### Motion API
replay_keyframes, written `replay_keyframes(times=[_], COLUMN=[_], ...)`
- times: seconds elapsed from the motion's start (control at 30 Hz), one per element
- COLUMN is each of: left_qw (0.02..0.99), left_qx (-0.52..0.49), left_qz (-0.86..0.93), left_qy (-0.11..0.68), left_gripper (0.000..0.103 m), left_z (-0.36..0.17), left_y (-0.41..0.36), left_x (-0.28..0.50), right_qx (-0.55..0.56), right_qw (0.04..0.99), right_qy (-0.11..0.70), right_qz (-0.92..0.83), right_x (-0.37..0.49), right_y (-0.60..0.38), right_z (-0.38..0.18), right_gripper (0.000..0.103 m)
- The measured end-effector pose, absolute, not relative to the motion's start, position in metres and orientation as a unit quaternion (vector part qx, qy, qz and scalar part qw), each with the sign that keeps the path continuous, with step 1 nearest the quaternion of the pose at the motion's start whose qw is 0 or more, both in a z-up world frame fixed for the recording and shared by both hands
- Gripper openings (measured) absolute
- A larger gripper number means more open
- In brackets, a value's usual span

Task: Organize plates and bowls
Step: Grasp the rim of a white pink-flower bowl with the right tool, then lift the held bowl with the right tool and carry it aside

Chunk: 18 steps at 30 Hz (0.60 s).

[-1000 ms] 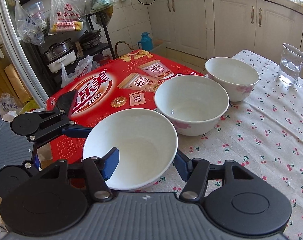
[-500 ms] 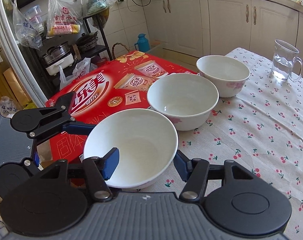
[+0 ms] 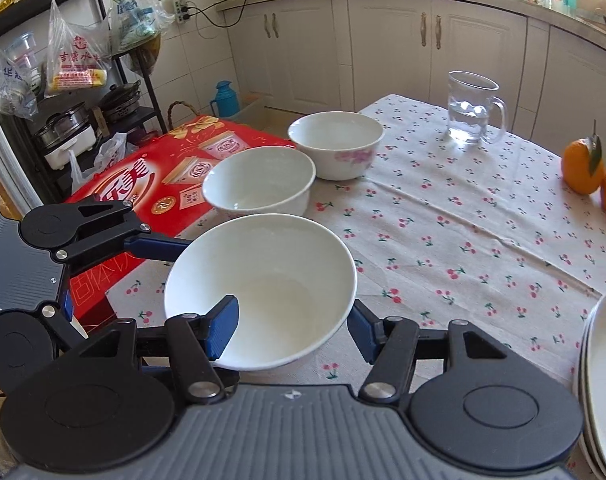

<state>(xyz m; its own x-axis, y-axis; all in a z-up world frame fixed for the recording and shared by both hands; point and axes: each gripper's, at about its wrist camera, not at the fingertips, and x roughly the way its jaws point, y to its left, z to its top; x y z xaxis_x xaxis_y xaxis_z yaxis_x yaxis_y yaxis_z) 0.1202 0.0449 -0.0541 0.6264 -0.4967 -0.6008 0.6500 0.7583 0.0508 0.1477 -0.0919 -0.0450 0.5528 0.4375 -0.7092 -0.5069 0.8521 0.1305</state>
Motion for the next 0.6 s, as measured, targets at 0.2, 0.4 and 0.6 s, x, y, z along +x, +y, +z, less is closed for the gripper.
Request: replay_keyframes(times=[0.2, 0.4, 0.6], left_qw=[0.881, 0.874, 0.869], left_qx=[0.138, 0.144, 0.152], left_qz=[-0.347, -0.362, -0.369], left_qy=[0.291, 0.289, 0.293], left_gripper=[0.085, 0.085, 0.085], left_z=[-0.060, -0.065, -0.072], left_y=[0.020, 0.003, -0.009], left_x=[0.129, 0.136, 0.144], right_qx=[-0.033, -0.024, -0.014], right_qw=[0.888, 0.893, 0.897], right_qy=[0.394, 0.394, 0.394], right_qz=[0.236, 0.214, 0.200], right_x=[0.145, 0.147, 0.150], right_y=[-0.121, -0.138, -0.150], right_z=[-0.049, -0.052, -0.056], right_gripper=[0.065, 0.065, 0.066])
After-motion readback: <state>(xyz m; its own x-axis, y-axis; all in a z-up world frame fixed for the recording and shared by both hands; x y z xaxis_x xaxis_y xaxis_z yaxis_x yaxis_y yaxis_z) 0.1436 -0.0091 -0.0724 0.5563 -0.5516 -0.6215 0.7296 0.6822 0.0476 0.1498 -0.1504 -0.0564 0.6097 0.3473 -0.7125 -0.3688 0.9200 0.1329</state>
